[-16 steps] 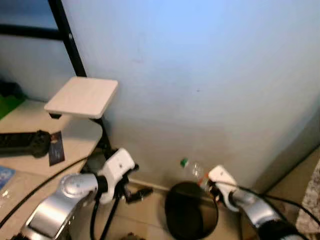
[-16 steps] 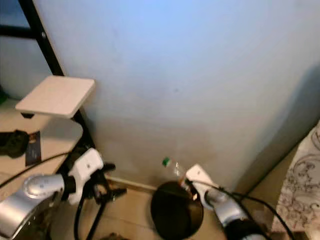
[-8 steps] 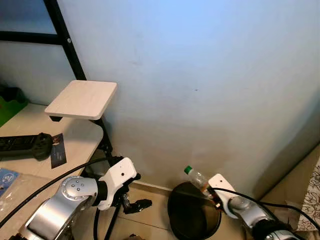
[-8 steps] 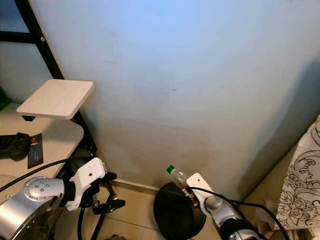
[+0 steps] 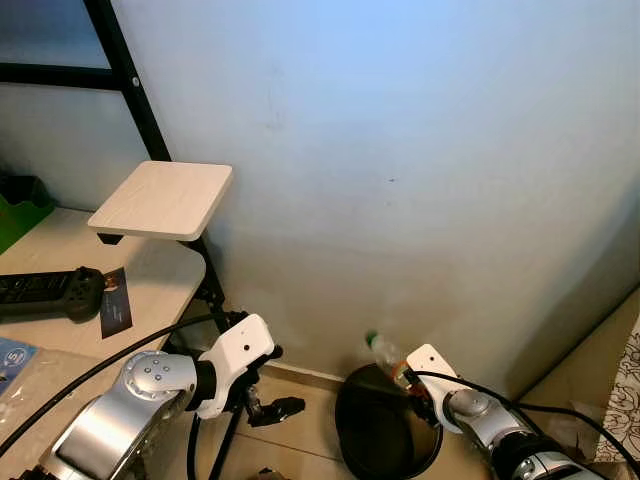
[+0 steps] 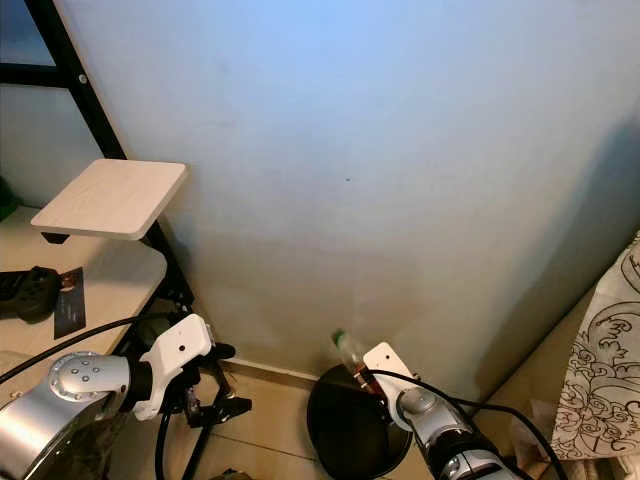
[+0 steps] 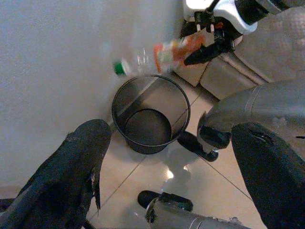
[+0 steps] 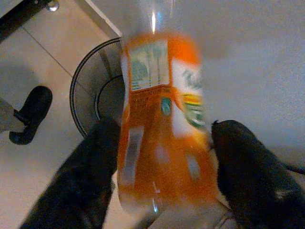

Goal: Clean up the room

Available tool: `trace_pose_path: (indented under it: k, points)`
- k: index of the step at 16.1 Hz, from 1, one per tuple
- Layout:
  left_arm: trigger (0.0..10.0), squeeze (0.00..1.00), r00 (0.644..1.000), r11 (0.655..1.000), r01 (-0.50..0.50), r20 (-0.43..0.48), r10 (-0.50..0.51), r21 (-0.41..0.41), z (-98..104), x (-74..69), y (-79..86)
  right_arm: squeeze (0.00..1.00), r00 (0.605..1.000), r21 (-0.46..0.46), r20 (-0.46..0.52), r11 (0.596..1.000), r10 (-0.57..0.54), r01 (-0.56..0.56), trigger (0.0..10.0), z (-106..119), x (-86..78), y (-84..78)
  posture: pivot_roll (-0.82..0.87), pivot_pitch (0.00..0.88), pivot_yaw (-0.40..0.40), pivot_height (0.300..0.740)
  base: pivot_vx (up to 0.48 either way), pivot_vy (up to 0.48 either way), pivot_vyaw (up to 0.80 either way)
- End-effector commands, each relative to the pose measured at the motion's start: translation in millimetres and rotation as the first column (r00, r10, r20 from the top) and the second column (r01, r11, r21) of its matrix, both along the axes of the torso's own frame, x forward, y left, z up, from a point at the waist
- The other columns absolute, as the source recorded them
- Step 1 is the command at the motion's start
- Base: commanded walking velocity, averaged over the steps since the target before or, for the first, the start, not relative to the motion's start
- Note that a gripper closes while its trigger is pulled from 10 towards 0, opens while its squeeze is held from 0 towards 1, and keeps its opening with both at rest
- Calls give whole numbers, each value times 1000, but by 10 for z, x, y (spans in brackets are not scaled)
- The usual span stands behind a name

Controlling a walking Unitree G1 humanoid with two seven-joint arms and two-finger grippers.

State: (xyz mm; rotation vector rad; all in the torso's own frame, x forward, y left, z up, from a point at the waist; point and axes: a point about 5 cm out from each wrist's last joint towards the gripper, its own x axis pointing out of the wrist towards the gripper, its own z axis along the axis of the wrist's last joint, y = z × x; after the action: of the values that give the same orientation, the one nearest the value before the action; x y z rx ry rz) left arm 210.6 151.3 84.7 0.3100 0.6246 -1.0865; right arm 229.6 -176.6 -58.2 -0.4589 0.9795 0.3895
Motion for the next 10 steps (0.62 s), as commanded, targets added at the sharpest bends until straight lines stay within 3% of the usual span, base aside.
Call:
trace_pose_path:
  k: [1,5,6,7,10]
  points:
    - [10000,0,1000,1000,7,11,-7,10,7,26,2,1000,1000,23,12,1000,-12,12,10000,20,36,27,10,0,76,740,0,0,0]
    - [10000,0,1000,1000,9,11,-9,10,4,35,-4,984,999,92,-1,995,-33,33,10000,-5,-3,75,7,0,79,740,0,0,0]
    - [10000,0,1000,1000,-13,16,13,6,6,47,1,129,998,130,13,990,-58,56,10000,12,19,95,8,0,79,740,0,0,0]
    - [10000,0,998,998,-56,19,56,-7,17,71,11,0,996,179,32,981,-82,75,10000,44,56,112,10,0,78,740,0,0,0]
    - [10000,0,948,952,-296,96,302,-74,137,241,88,0,957,316,205,939,-204,132,10000,307,263,-1,7,0,77,740,0,0,0]
